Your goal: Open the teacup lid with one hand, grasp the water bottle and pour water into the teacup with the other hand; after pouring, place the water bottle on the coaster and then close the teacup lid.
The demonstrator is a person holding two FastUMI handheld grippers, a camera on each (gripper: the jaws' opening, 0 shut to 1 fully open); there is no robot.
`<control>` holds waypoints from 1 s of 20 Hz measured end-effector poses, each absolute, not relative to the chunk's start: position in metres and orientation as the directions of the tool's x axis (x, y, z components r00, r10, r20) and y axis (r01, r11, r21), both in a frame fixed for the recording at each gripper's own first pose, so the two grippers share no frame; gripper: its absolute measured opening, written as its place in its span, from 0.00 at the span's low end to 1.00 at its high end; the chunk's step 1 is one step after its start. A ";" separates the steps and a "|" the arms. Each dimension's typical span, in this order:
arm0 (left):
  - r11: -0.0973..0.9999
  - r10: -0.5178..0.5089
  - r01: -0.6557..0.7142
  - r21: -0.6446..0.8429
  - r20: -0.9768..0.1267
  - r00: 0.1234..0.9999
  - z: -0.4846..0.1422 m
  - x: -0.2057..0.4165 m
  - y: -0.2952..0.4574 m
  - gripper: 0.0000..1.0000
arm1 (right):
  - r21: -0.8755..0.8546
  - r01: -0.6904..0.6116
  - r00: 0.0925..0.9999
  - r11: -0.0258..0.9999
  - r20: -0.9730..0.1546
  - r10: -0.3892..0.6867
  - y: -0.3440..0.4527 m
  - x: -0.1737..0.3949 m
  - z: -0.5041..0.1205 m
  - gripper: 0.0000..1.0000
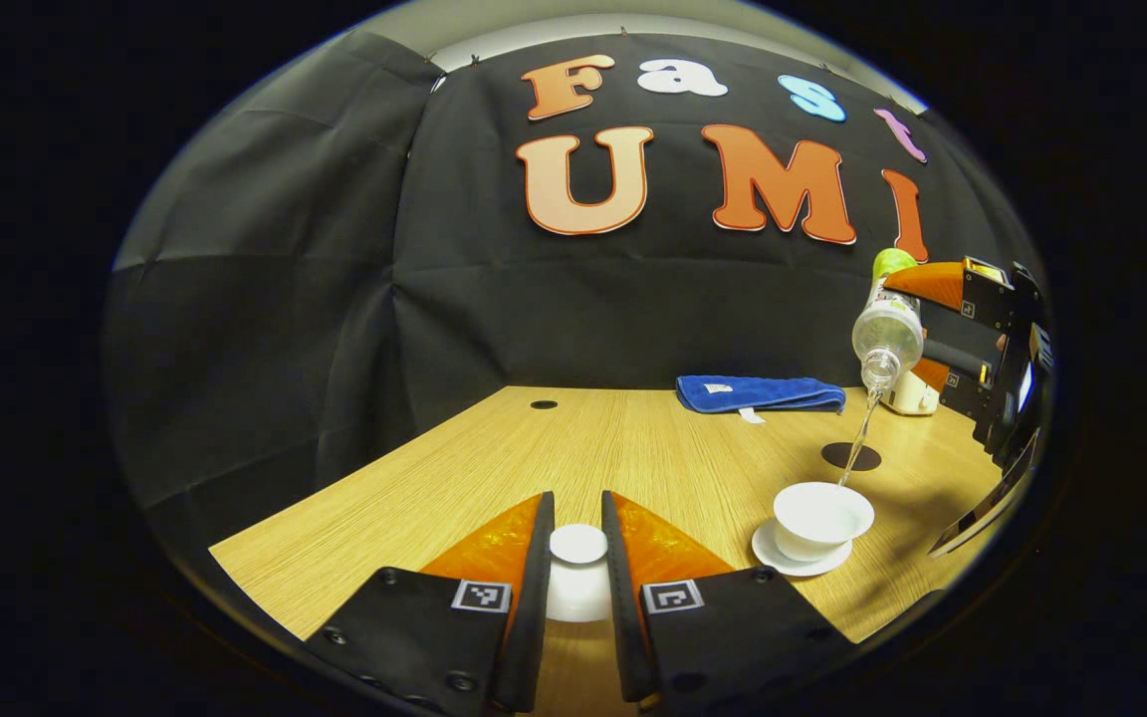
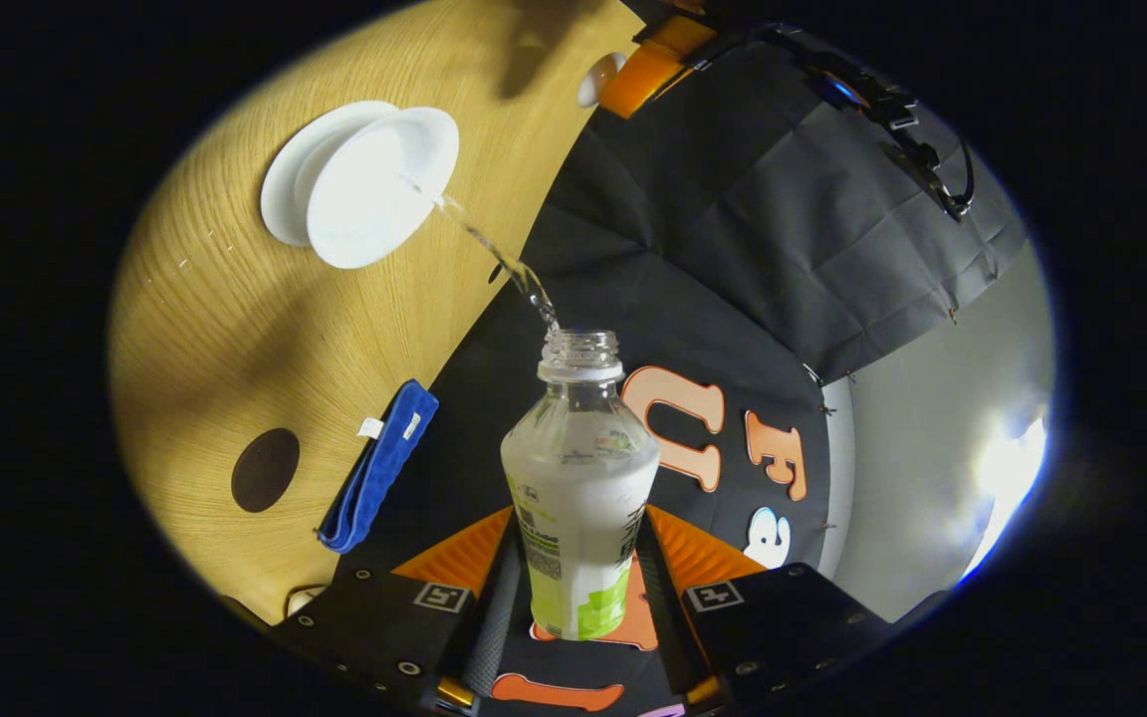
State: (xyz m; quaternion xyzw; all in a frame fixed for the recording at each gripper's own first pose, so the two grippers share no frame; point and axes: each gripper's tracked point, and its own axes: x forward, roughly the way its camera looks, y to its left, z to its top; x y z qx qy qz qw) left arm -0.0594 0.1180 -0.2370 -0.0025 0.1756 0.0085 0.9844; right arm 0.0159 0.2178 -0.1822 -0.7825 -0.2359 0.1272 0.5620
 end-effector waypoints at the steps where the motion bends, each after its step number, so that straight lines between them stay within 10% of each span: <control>1: 1.000 0.018 -0.020 -0.003 -0.342 0.939 -0.235 -0.059 0.118 0.31 | -0.935 0.235 0.855 -0.264 0.069 0.514 0.217 0.018 -0.183 0.64; 20: 1.000 -0.010 0.012 0.002 -0.350 0.937 -0.234 -0.061 0.107 0.31 | -0.910 0.257 0.789 -0.326 0.003 0.615 0.222 0.017 -0.188 0.64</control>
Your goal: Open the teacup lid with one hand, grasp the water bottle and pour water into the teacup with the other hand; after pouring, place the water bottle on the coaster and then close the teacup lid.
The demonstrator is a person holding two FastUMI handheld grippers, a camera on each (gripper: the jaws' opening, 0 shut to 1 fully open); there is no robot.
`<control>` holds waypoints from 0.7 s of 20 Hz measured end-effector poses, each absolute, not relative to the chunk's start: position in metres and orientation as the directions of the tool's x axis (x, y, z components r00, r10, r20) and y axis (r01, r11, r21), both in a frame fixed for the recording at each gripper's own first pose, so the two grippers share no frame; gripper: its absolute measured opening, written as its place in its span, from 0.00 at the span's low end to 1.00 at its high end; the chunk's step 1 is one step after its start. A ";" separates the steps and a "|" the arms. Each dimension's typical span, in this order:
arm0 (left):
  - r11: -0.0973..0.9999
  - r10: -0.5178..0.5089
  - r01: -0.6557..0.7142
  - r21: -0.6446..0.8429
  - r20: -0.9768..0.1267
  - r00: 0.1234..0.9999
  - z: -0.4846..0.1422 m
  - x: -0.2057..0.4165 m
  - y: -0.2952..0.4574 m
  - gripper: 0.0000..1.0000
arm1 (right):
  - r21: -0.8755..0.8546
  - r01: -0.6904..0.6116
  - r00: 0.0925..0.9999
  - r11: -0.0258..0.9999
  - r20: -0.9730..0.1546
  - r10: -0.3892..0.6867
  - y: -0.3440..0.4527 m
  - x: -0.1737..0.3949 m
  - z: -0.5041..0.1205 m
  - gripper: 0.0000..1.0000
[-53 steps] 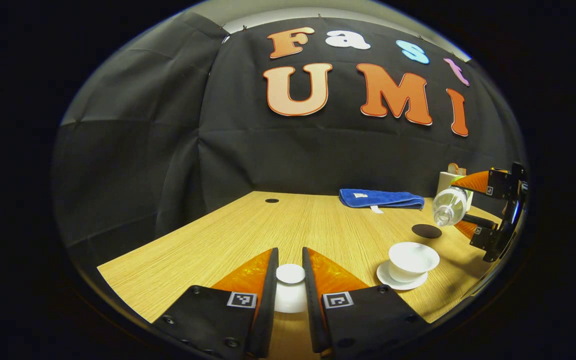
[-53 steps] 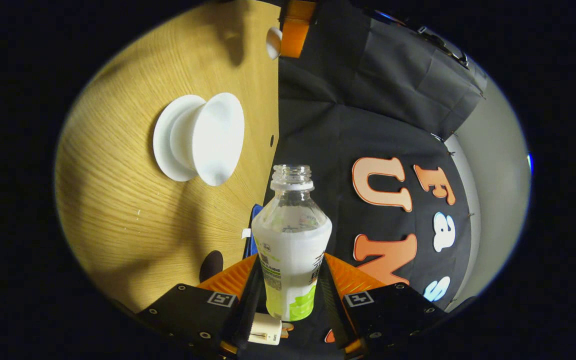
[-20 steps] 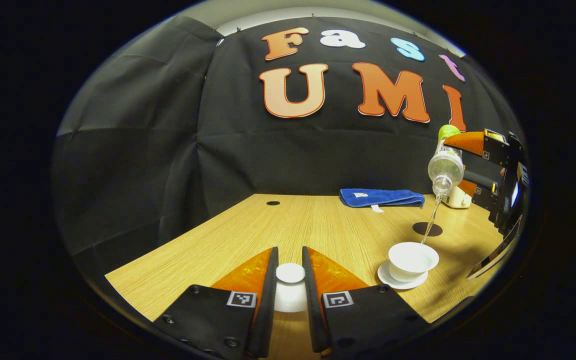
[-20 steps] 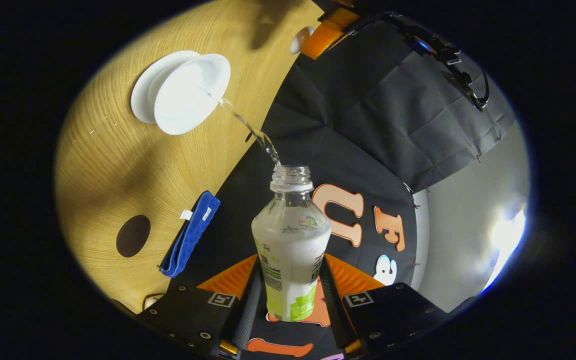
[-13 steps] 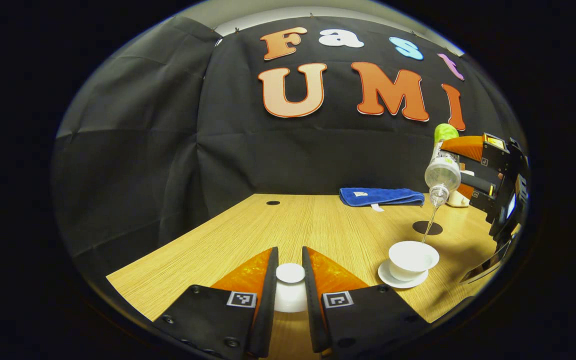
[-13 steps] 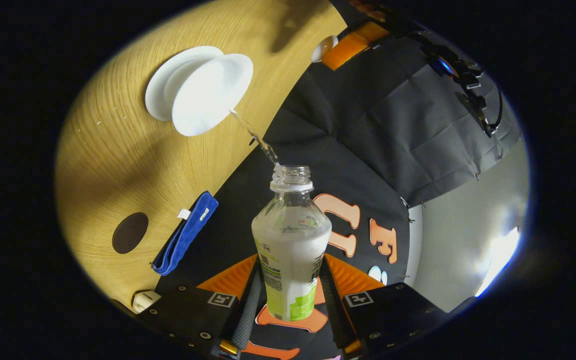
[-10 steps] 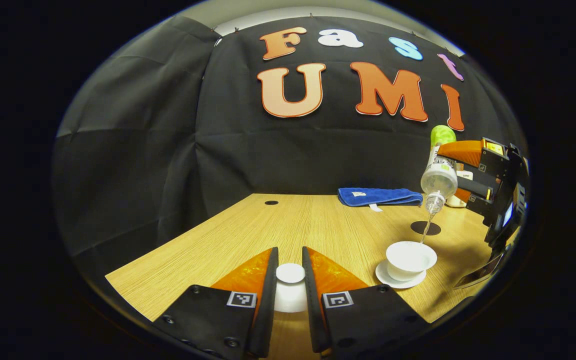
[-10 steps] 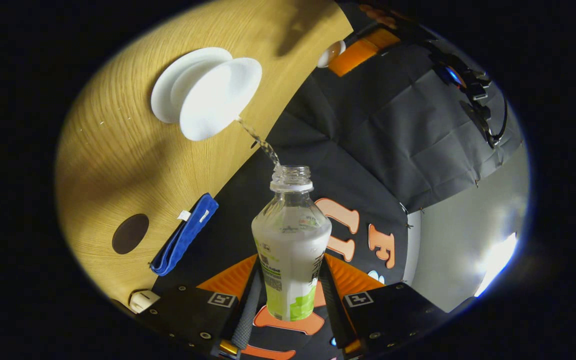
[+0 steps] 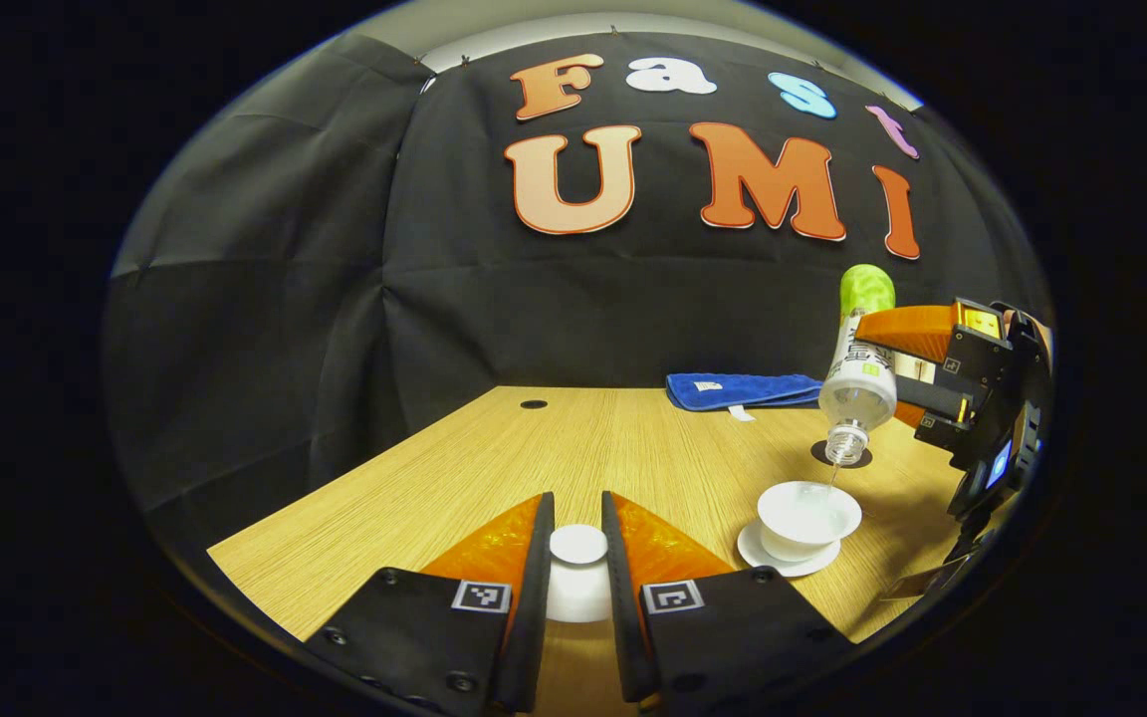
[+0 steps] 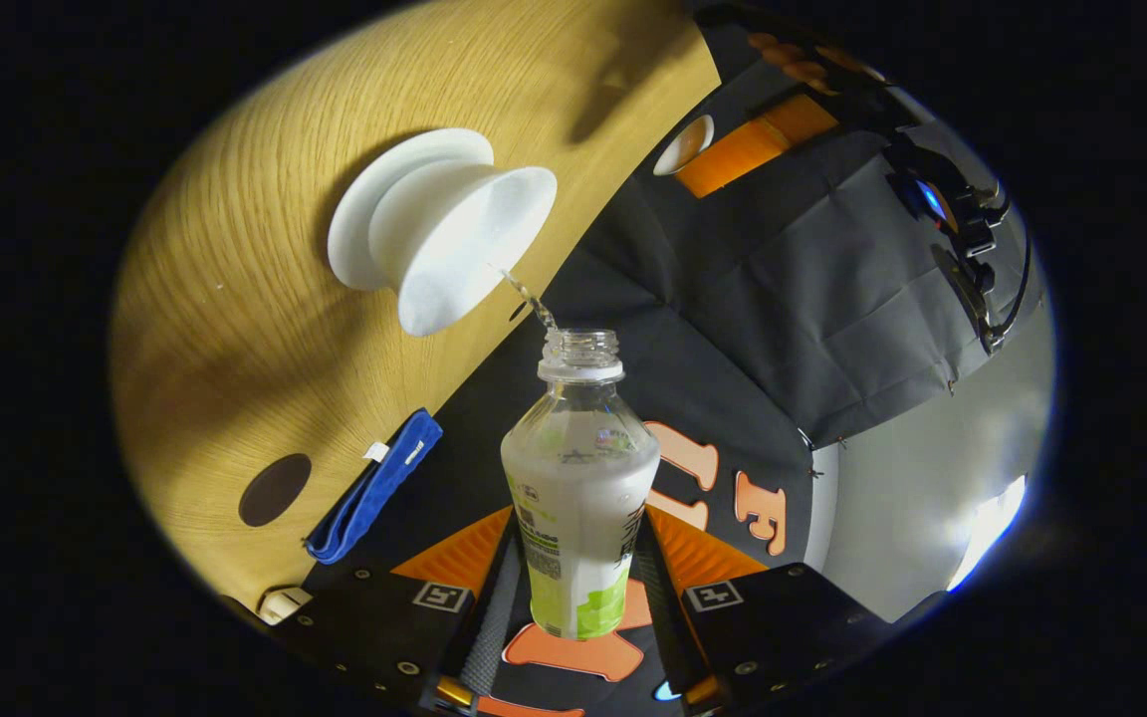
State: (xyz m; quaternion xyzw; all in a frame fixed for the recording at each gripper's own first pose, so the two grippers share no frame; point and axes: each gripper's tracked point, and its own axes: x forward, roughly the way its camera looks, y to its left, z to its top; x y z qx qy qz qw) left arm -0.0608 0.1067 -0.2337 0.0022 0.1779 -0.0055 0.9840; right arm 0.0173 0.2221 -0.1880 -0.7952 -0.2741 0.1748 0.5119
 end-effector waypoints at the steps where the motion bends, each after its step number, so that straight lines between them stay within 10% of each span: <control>1: 1.000 -0.012 0.014 0.003 -0.351 0.936 -0.233 -0.060 0.106 0.34 | -0.918 0.239 0.792 -0.316 -0.004 0.610 0.220 0.019 -0.189 0.64; 14: 0.998 -0.056 0.056 -0.009 -0.300 0.952 -0.208 -0.054 0.072 0.34 | -0.906 -0.327 0.826 0.269 -0.135 0.548 0.202 -0.015 -0.209 0.65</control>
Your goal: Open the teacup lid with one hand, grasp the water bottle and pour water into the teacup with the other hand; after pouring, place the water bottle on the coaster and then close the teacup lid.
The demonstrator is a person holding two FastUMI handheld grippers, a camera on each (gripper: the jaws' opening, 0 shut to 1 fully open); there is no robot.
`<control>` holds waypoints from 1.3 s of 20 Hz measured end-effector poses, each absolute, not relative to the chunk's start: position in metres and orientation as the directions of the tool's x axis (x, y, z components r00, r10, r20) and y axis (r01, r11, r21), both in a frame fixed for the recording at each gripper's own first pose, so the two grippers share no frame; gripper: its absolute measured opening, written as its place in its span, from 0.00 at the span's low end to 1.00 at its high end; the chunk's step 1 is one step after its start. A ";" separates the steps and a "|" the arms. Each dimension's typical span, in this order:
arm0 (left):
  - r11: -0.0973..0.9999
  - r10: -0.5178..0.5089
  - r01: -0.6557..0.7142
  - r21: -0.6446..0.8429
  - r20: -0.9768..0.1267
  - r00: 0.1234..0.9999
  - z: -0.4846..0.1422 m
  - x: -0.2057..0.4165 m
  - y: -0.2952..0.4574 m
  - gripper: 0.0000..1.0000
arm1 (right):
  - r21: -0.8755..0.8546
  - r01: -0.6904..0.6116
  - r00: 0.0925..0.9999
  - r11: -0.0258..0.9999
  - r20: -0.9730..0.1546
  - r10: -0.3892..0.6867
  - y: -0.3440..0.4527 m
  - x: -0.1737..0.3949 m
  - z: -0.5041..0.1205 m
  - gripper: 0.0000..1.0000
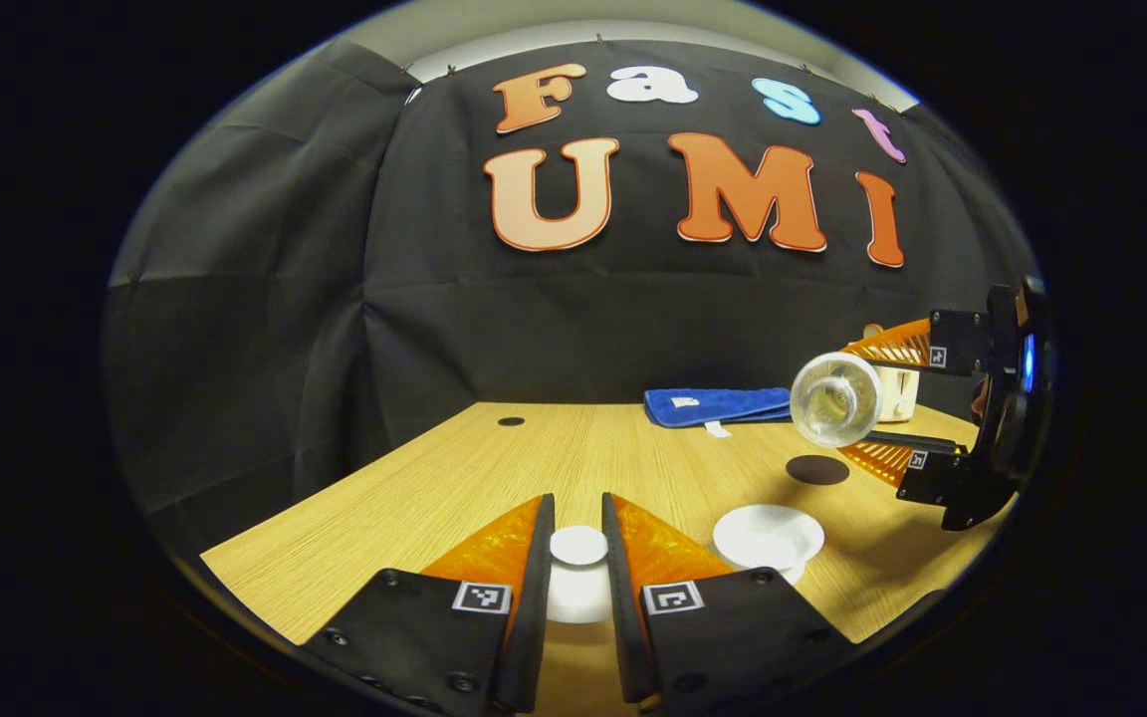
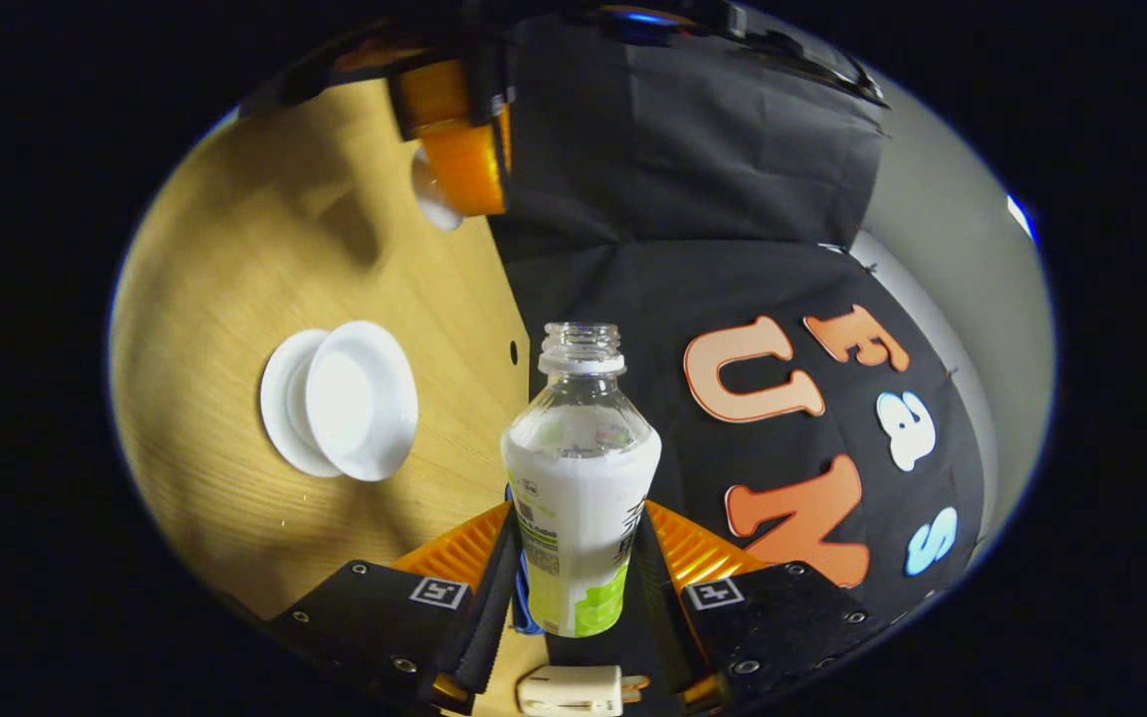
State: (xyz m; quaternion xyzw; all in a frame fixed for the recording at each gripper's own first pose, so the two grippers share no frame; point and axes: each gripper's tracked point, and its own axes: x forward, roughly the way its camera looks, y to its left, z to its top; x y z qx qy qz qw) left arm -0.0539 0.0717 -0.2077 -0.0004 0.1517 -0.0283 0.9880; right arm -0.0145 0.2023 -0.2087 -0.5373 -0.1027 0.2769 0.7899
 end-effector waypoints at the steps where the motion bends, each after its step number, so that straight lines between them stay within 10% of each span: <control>1: 0.998 -0.061 0.061 -0.011 -0.288 0.956 -0.202 -0.053 0.068 0.34 | -0.882 -0.345 0.830 0.320 -0.128 0.543 0.198 -0.017 -0.203 0.65; 16: 0.983 -0.185 0.182 -0.033 -0.198 0.963 -0.166 -0.038 -0.010 0.34 | -0.336 -0.369 0.928 0.867 -0.078 0.364 0.100 0.047 -0.178 0.65; 26: 0.981 -0.194 0.187 -0.053 -0.219 0.956 -0.178 -0.033 -0.024 0.31 | 0.089 -0.340 0.917 0.936 -0.190 0.351 0.087 0.068 -0.204 0.65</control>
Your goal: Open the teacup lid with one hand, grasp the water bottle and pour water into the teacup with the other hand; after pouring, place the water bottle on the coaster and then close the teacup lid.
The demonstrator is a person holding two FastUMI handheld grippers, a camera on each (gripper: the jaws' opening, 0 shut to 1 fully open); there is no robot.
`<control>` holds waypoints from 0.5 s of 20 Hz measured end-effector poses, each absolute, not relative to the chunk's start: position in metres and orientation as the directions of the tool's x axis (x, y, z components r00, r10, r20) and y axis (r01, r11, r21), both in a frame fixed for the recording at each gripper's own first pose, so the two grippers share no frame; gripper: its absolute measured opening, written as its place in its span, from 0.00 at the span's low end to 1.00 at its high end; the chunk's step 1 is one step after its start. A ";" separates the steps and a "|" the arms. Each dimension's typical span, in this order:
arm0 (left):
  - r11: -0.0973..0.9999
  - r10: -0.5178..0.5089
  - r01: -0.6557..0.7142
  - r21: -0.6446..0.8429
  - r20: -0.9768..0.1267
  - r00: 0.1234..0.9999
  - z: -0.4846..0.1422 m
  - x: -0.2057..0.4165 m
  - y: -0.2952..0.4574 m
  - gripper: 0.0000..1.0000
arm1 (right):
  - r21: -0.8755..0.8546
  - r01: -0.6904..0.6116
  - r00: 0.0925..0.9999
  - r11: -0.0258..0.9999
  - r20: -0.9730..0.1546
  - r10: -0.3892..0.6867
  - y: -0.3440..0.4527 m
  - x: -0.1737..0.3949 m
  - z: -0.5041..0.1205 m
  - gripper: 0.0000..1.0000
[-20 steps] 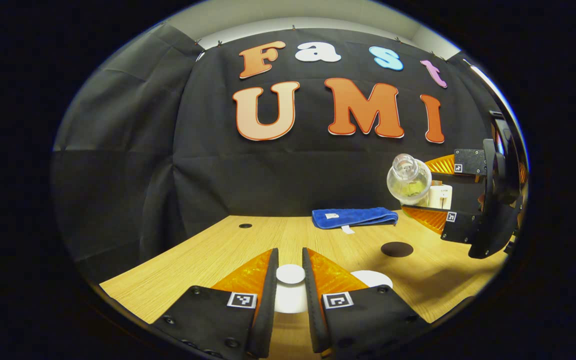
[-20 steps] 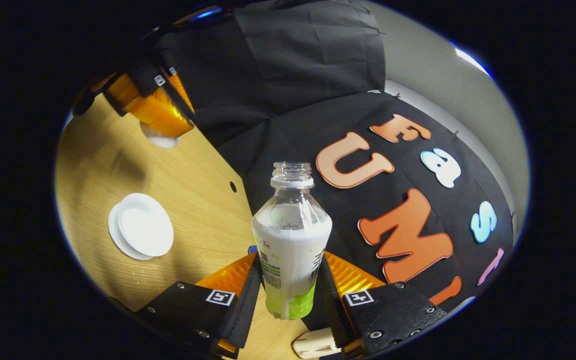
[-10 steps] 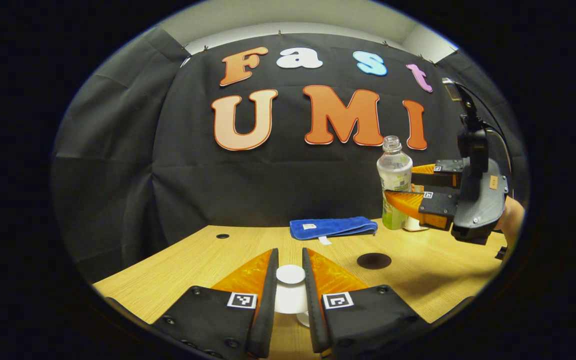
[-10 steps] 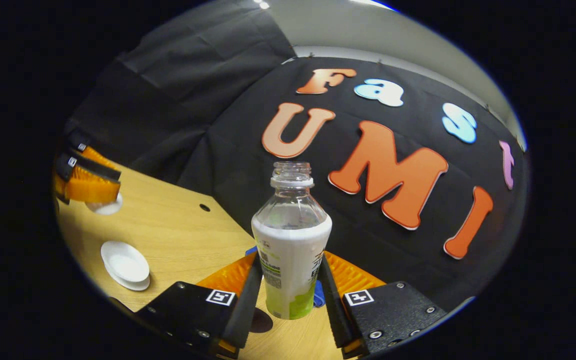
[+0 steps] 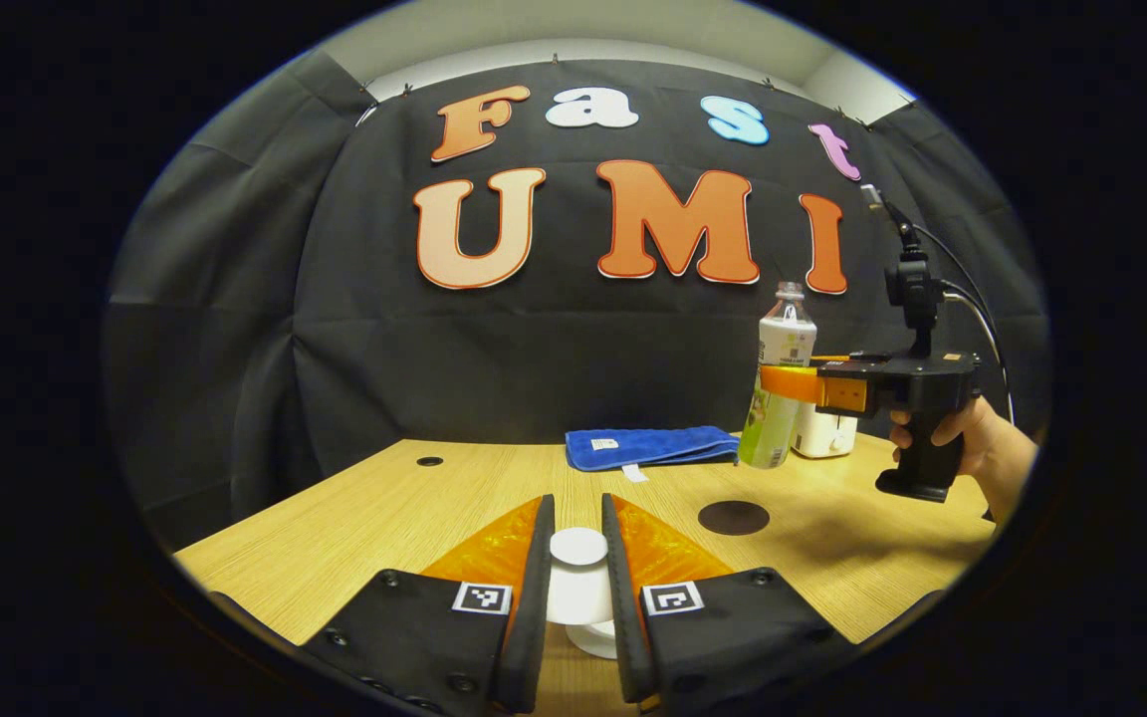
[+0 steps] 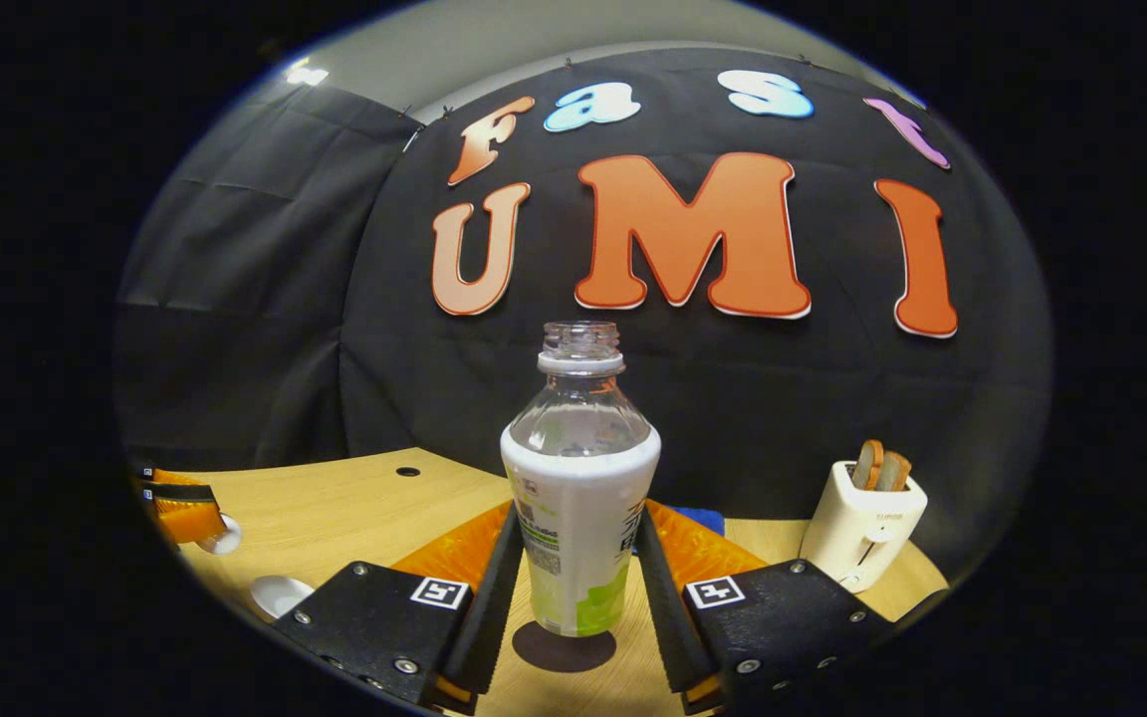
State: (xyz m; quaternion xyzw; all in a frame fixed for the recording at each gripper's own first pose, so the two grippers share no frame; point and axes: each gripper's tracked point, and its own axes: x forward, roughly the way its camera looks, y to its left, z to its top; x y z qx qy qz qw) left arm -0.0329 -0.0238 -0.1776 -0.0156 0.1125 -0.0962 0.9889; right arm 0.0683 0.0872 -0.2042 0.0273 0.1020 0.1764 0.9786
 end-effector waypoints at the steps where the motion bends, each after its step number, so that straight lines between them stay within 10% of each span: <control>1: 0.980 -0.196 0.189 -0.056 -0.226 0.954 -0.180 -0.032 -0.025 0.34 | 0.097 -0.339 0.911 0.936 -0.213 0.352 0.088 0.070 -0.211 0.65; 10: 0.976 -0.219 0.206 -0.074 -0.278 0.935 -0.203 -0.030 -0.032 0.34 | 0.118 -0.346 0.865 0.931 -0.344 0.365 0.104 0.080 -0.285 0.65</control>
